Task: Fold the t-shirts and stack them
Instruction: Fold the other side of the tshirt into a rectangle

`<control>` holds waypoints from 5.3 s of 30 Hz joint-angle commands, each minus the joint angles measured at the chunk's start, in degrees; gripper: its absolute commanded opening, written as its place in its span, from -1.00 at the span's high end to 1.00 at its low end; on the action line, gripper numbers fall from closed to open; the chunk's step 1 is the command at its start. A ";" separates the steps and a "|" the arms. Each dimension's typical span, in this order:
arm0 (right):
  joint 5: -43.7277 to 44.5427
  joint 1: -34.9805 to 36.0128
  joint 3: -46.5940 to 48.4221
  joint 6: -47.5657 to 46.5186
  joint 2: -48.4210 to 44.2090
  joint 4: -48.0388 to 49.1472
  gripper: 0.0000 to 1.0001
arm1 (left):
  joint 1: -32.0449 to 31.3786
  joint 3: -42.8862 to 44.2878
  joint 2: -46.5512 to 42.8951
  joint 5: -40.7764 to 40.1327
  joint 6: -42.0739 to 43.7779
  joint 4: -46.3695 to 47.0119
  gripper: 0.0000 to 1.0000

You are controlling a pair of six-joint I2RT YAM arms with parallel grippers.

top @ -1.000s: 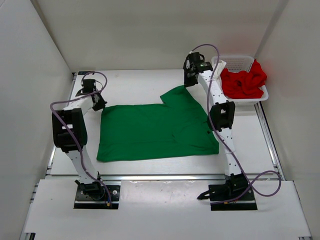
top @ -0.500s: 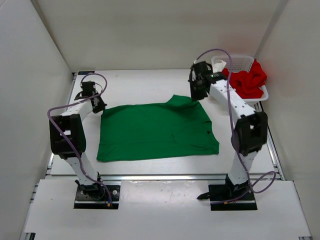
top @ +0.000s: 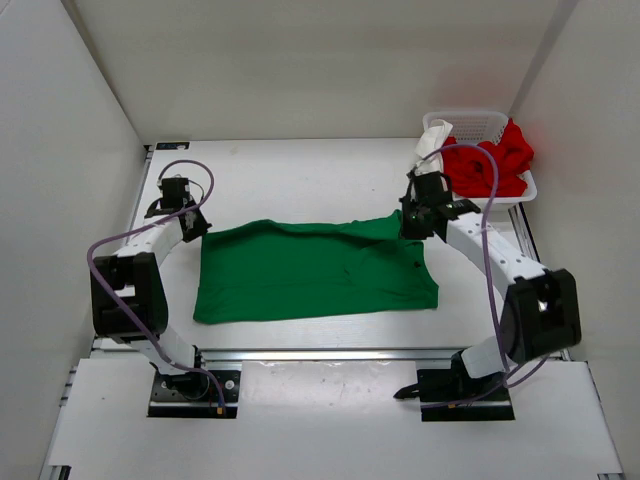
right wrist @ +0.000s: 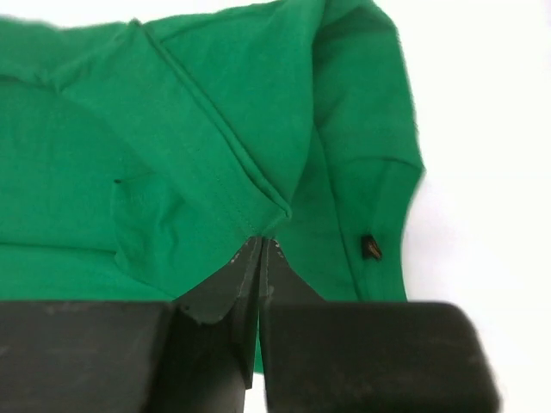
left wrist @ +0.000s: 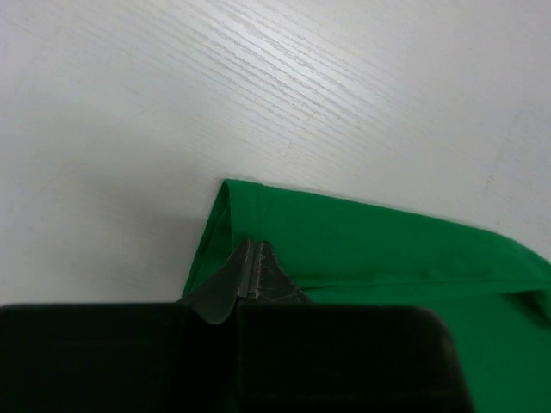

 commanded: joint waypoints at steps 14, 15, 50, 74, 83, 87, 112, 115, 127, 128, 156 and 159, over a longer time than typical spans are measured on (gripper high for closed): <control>-6.08 -10.38 -24.57 6.18 -31.16 7.69 0.98 | 1.44 -7.62 -16.32 -1.66 0.73 -3.21 1.00; -6.43 -10.20 -25.11 6.79 -31.96 7.77 1.00 | 1.35 -7.98 -16.85 -1.92 0.98 -3.04 1.00; -9.33 6.59 -25.84 6.10 -14.58 33.96 0.66 | -10.33 -24.68 -28.37 10.46 -11.23 10.04 0.44; -9.51 9.75 -21.15 2.83 1.09 33.52 0.77 | -17.90 -31.36 -28.72 8.27 -10.26 15.50 0.47; -5.91 13.95 -29.75 8.71 -9.98 28.97 0.99 | -19.03 -30.23 -28.72 8.27 -10.88 16.03 0.46; -3.88 17.48 -31.44 12.93 -12.62 26.85 0.95 | -20.18 -29.78 -27.32 8.44 -11.49 17.08 0.46; -6.28 12.53 -30.65 11.98 -13.52 25.01 1.00 | -23.00 -25.39 -18.79 10.81 -13.87 19.37 0.47; -3.19 18.52 -32.84 13.38 -13.94 25.70 1.00 | -22.82 -26.70 -19.22 10.82 -13.87 21.03 0.47; 2.60 21.96 -29.61 11.11 -19.21 19.65 0.53 | -22.56 -26.62 -20.81 11.43 -13.34 20.52 0.45; 3.06 23.97 -28.73 10.32 -19.83 19.21 0.49 | -22.82 -26.45 -21.16 11.00 -13.43 20.43 0.45; 0.95 28.56 -26.35 7.76 -8.67 23.51 1.00 | -24.84 -28.64 -18.44 12.14 -13.87 23.15 0.47; 0.86 28.64 -25.38 7.59 -9.64 21.58 1.00 | -24.84 -28.47 -18.87 12.31 -13.96 22.98 0.48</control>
